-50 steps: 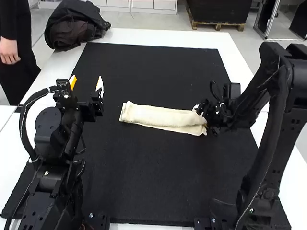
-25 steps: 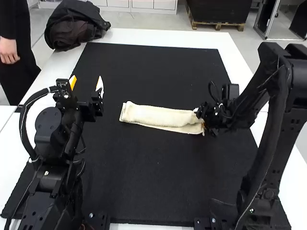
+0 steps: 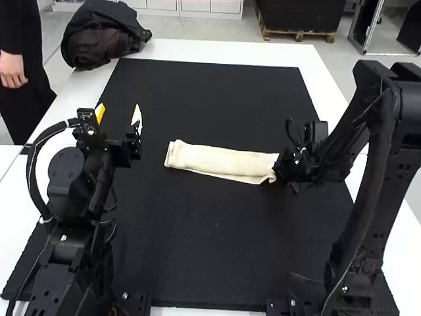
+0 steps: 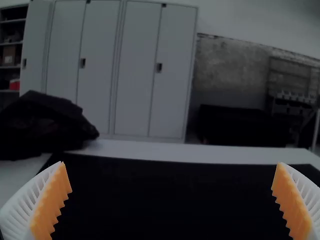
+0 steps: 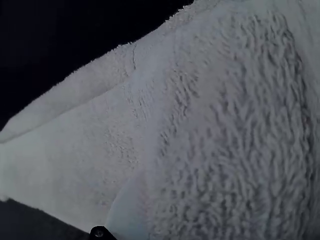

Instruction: Fold the towel.

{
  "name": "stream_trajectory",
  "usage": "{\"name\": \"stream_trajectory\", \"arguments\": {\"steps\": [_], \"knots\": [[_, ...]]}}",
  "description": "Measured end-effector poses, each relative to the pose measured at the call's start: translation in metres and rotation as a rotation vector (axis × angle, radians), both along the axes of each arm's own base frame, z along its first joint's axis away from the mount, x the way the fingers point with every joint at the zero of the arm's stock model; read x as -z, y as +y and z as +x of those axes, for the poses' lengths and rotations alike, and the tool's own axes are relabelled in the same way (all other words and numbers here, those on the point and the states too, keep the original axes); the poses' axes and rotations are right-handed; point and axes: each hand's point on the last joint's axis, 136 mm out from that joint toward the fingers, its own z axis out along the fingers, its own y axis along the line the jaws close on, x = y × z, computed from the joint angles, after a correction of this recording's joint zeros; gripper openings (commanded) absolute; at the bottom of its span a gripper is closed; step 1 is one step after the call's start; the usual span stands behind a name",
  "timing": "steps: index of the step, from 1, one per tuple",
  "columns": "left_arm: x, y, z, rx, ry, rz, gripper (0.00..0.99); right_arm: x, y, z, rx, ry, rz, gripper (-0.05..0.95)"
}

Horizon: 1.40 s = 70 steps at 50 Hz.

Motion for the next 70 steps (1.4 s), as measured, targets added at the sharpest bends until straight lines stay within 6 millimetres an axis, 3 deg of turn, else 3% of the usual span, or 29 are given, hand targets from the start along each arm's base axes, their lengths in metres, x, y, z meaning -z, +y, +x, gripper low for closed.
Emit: {"name": "stream_trajectory", "arguments": {"steps": [17,28,38,46,58,70], "knots": [[0.000,0.000,0.000,0.000,0.000,0.000,0.944,0.003,-0.040,0.004,0.058,-0.014,-0.047,-0.01],[0.000,0.000,0.000,0.000,0.000,0.000,0.943,0.005,-0.049,0.004,0.062,-0.018,-0.081,-0.01],[0.000,0.000,0.000,0.000,-0.001,0.000,0.943,-0.021,-0.053,0.016,0.078,-0.086,-0.121,-0.01],[0.000,0.000,0.000,0.000,-0.002,0.000,0.944,-0.039,-0.025,0.024,0.028,-0.139,-0.146,-0.01],[-0.001,0.000,0.000,0.000,-0.005,0.000,0.944,-0.037,0.033,0.011,-0.080,-0.139,-0.157,-0.01],[-0.002,0.000,0.000,0.000,-0.006,0.000,0.944,-0.036,0.055,0.005,-0.109,-0.140,-0.169,-0.01]]}}
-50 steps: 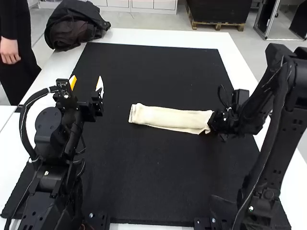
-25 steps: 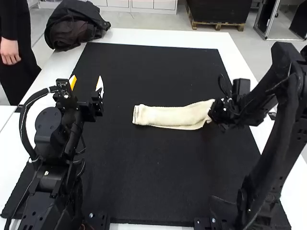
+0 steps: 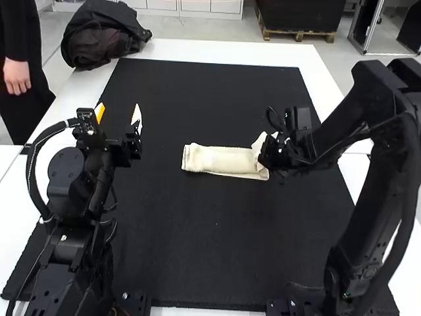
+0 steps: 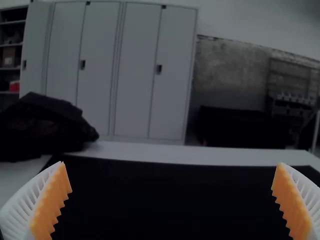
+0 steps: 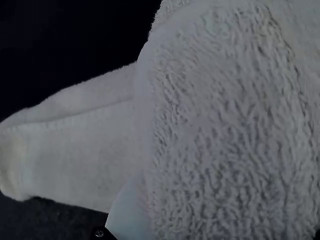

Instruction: Fold the towel.

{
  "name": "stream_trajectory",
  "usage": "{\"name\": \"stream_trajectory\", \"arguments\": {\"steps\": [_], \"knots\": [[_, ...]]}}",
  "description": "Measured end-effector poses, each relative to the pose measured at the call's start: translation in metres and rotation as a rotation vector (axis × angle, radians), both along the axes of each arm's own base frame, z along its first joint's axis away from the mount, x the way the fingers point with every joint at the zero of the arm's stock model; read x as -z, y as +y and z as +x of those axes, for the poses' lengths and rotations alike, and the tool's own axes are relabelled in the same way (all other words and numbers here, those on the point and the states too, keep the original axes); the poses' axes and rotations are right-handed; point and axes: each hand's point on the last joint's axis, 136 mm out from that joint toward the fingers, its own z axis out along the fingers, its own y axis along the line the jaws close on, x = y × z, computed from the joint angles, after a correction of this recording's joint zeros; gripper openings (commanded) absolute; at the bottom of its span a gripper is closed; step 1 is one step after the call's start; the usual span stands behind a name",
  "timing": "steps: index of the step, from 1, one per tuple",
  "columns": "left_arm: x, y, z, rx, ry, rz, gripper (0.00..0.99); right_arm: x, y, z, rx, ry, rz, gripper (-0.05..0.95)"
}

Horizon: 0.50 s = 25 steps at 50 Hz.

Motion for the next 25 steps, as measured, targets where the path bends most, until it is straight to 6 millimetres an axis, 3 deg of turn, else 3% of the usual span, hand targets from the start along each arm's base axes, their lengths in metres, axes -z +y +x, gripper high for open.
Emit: {"name": "stream_trajectory", "arguments": {"steps": [13,25], "knots": [[-0.013,0.000,-0.004,-0.002,-0.054,0.007,0.944,-0.011,0.022,0.013,-0.031,-0.040,0.000,-0.01],[-0.013,0.000,-0.004,-0.006,-0.055,0.022,0.944,-0.024,0.049,0.017,-0.082,-0.077,0.013,-0.01]]}}
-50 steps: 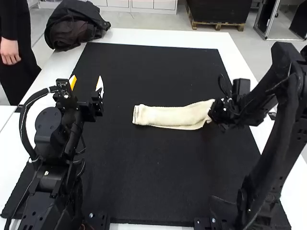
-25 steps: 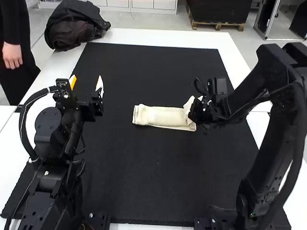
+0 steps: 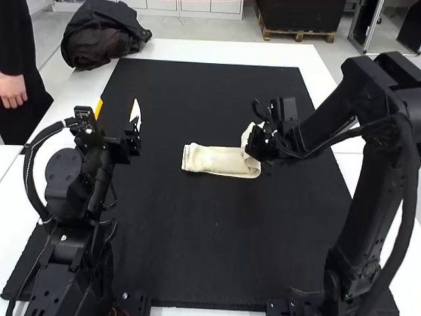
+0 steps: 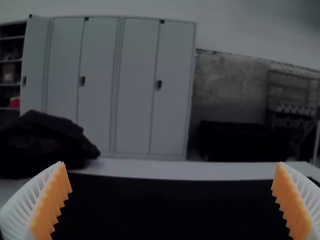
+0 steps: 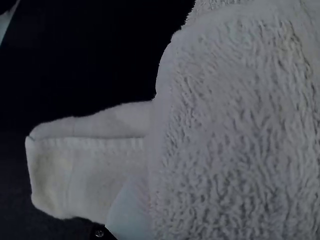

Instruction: Fold the towel.

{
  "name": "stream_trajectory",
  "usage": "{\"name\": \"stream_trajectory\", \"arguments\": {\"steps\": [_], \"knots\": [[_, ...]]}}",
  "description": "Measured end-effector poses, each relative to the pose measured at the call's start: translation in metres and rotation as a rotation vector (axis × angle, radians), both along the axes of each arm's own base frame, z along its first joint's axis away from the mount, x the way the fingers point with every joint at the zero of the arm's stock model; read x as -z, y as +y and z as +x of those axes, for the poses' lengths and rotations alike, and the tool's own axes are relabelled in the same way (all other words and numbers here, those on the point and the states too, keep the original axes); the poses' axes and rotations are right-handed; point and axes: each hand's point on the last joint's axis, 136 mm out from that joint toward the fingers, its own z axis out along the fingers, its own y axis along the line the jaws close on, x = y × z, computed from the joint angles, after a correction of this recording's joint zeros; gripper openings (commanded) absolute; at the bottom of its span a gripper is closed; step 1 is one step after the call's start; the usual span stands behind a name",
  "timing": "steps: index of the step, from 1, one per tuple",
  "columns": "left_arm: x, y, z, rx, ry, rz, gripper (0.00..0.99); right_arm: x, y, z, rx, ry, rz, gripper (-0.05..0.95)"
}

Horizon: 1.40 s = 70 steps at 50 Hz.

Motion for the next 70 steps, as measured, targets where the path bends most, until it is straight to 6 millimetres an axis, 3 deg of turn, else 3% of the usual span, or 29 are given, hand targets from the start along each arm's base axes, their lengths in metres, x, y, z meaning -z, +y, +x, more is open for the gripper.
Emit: {"name": "stream_trajectory", "arguments": {"steps": [29,56,70], "knots": [[0.004,0.000,0.001,0.000,0.016,0.000,0.944,0.003,0.049,0.007,-0.073,-0.018,-0.010,-0.01],[0.004,-0.002,0.001,0.007,0.016,0.001,0.944,0.009,0.067,0.004,-0.097,-0.015,-0.026,-0.01],[0.004,-0.002,0.001,0.007,0.016,0.001,0.944,-0.002,0.087,0.004,-0.126,-0.045,-0.017,-0.01]]}}
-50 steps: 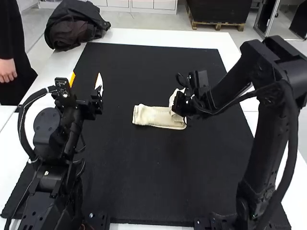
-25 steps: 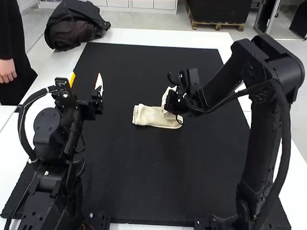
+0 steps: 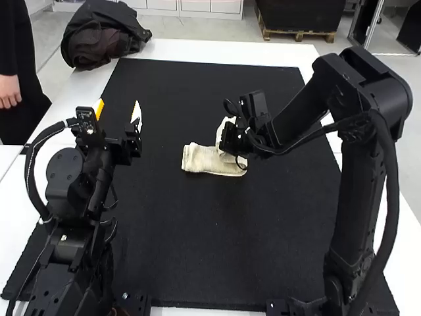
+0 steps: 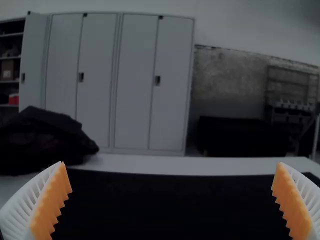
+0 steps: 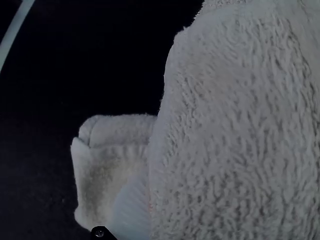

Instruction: Fold the towel.

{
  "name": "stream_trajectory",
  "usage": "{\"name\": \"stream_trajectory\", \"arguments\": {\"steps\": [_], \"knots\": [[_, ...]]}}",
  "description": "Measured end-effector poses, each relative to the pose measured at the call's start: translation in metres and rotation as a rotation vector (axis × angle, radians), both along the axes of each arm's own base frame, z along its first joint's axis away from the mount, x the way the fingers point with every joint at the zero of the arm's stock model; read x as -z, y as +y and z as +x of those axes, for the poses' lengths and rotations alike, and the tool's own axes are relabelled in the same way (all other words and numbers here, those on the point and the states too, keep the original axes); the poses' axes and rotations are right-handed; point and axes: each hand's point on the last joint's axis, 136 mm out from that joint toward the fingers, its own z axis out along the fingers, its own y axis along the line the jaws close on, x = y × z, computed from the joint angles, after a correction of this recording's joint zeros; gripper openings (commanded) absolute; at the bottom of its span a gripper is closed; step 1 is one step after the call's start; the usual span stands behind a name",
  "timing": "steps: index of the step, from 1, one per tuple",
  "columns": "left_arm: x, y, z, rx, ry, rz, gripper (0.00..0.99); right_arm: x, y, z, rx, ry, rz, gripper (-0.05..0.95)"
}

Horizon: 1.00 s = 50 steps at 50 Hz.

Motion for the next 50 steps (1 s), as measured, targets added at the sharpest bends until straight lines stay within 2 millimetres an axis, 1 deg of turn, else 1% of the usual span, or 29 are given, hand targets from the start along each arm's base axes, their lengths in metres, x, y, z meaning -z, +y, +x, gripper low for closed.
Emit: {"name": "stream_trajectory", "arguments": {"steps": [3,7,11,14,17,24,32,40,50], "knots": [[0.000,0.000,0.000,0.000,0.000,0.000,0.944,0.002,0.003,0.001,-0.004,0.002,-0.001,-0.01],[0.000,0.000,0.000,0.001,0.000,0.000,0.944,0.012,0.005,0.001,-0.006,0.018,-0.012,-0.01],[0.000,-0.001,0.000,0.005,0.000,0.000,0.944,0.021,0.007,-0.003,-0.012,0.038,-0.025,-0.01],[0.000,-0.001,0.000,0.005,0.002,0.000,0.944,0.024,0.011,-0.005,-0.021,0.044,-0.030,-0.01],[0.001,-0.001,0.000,0.006,0.004,0.000,0.944,0.023,0.015,-0.005,-0.027,0.039,-0.028,-0.01],[0.002,-0.002,0.000,0.007,0.007,0.000,0.944,0.010,0.028,-0.001,-0.040,0.008,-0.013,-0.01],[0.002,-0.003,0.000,0.014,0.008,0.000,0.944,0.002,0.033,0.006,-0.037,-0.003,-0.011,-0.01],[0.002,-0.005,0.000,0.020,0.010,0.000,0.944,0.009,0.043,0.006,-0.049,0.003,-0.021,-0.01],[0.003,-0.005,0.001,0.020,0.011,0.000,0.944,0.020,0.058,-0.006,-0.080,0.021,-0.042,-0.01]]}}
